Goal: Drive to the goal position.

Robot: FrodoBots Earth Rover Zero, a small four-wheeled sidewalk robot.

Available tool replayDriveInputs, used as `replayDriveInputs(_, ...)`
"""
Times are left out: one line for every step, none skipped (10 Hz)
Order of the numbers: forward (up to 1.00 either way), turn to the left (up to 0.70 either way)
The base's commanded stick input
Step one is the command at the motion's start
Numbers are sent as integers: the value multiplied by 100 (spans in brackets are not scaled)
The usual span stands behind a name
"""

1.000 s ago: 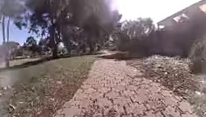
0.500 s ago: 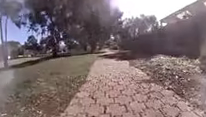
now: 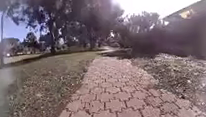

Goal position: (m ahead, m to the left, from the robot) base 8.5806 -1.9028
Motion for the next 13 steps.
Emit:
replayDriveInputs(70,0)
replayDriveInputs(70,0)
replayDriveInputs(70,0)
replayDriveInputs(70,0)
replayDriveInputs(70,0)
replayDriveInputs(70,0)
replayDriveInputs(70,0)
replayDriveInputs(70,0)
replayDriveInputs(70,0)
replayDriveInputs(70,0)
replayDriveInputs(70,0)
replayDriveInputs(70,0)
replayDriveInputs(70,0)
